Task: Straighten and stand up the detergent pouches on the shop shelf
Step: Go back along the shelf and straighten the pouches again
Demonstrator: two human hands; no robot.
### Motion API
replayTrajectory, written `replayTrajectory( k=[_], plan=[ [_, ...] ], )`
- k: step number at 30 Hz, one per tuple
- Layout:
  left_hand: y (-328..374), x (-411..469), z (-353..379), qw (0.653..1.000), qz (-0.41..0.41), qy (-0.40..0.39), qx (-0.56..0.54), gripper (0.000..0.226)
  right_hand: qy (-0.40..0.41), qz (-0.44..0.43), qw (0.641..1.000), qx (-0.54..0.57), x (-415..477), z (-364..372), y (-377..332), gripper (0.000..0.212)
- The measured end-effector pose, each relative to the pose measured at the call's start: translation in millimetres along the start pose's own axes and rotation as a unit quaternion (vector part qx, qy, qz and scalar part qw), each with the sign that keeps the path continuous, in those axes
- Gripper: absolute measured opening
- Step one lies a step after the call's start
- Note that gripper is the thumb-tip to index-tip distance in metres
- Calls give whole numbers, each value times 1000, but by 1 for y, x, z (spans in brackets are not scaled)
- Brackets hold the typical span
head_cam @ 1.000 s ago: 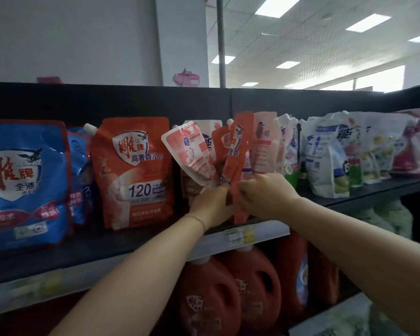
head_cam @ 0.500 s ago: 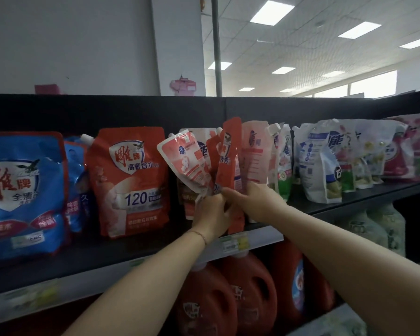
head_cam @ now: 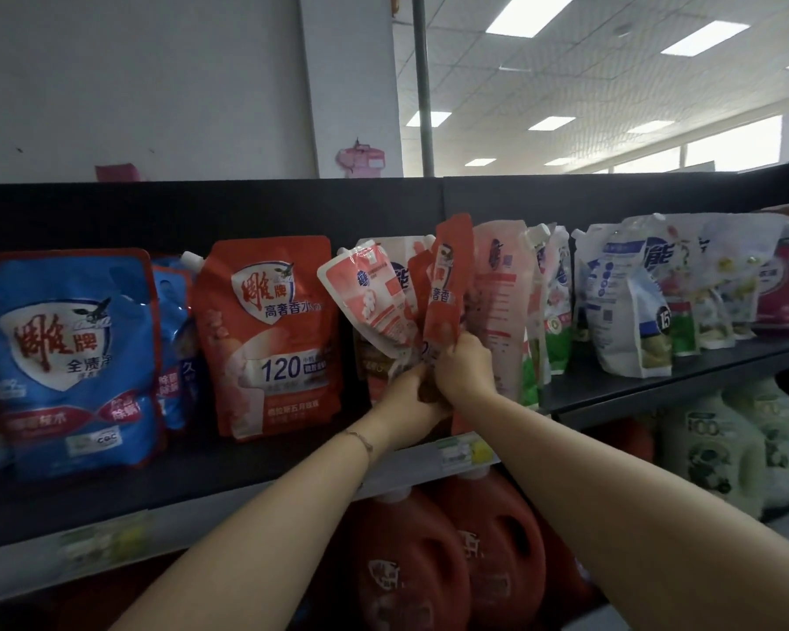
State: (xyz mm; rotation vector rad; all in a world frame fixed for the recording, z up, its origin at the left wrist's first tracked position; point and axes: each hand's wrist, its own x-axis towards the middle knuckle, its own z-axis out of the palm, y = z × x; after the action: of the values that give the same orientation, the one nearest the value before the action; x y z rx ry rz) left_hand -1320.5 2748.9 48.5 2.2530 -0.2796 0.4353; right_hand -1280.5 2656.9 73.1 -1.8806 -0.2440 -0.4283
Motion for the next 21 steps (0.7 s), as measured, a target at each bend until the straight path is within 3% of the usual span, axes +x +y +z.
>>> replayTrajectory(
  k=[3, 6, 10, 14, 16, 18, 21],
  plan=[
    [-11, -7, -13, 999, -43, 18, 4, 13, 45, -24, 997, 50, -4, -4, -3, 35],
    [-23, -11, -30, 991, -113, 69, -17, 28, 87, -42, 991, 93, -7, -14, -9, 27],
    [-32, -9, -43, 977, -162, 138, -31, 29, 98, -94, 986, 97, -13, -31, -24, 24],
    [-21, -10, -46, 969, -185, 148, -72, 37, 94, -179, 978, 55, -23, -46, -43, 25],
    [-5, -11, -45, 960, -185, 149, -150, 49, 91, -203, 973, 64, -27, -48, -51, 27],
    [5, -12, -43, 927, -208, 174, -258, 59, 75, -217, 968, 99, -31, -46, -58, 28],
    [7, -15, -48, 841, -225, 182, -458, 73, 47, -234, 960, 149, -39, -38, -68, 30]
  ],
)
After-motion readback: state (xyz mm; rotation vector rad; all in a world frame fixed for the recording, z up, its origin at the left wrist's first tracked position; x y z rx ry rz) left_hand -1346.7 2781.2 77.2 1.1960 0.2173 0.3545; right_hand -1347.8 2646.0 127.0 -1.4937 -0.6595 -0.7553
